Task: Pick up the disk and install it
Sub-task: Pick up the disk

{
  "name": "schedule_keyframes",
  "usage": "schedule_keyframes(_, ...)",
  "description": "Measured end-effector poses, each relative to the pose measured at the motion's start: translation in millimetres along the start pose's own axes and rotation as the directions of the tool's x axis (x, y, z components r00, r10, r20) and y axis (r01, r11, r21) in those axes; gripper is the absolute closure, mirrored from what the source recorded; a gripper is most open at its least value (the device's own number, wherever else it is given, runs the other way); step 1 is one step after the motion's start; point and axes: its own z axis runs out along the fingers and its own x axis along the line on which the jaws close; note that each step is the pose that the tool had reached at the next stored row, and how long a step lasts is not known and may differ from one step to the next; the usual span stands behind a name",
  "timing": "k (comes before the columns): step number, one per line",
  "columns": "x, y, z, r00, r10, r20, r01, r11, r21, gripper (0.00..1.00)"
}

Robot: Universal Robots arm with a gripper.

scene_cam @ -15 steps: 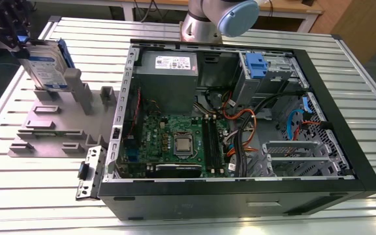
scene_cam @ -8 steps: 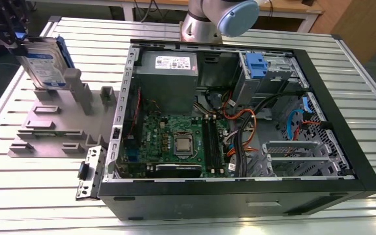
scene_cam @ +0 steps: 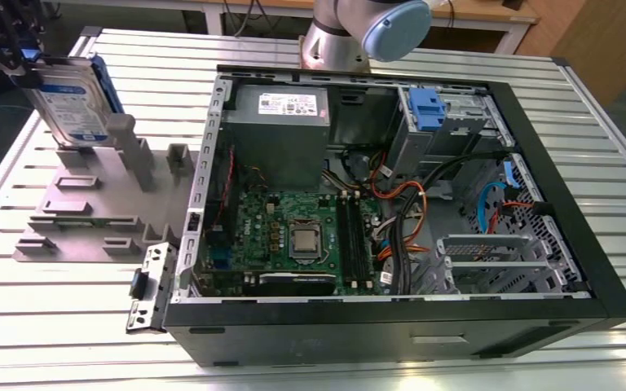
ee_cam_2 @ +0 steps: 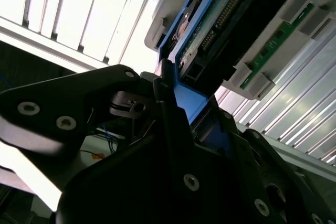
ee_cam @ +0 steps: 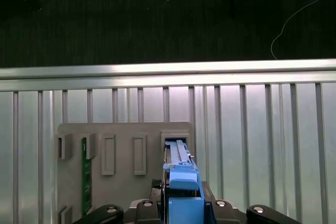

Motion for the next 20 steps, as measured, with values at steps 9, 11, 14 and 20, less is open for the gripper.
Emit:
schedule_keyframes(9,0.0,0.0,-6.3,1.0000,0.000,-0.0082,0.000,1.0000,0.0002,0.64)
schedule_keyframes(11,0.0,0.0,-7.8,1.0000,0.000,-0.0099,0.000,1.0000,0.0003,0.64)
schedule_keyframes(14,0.0,0.1,-10.1,0.9999,0.000,-0.0122,0.000,1.0000,0.0004,0.64)
schedule_keyframes(20,0.0,0.2,-15.3,0.9999,0.000,-0.0168,0.000,1.0000,0.0006,0.64)
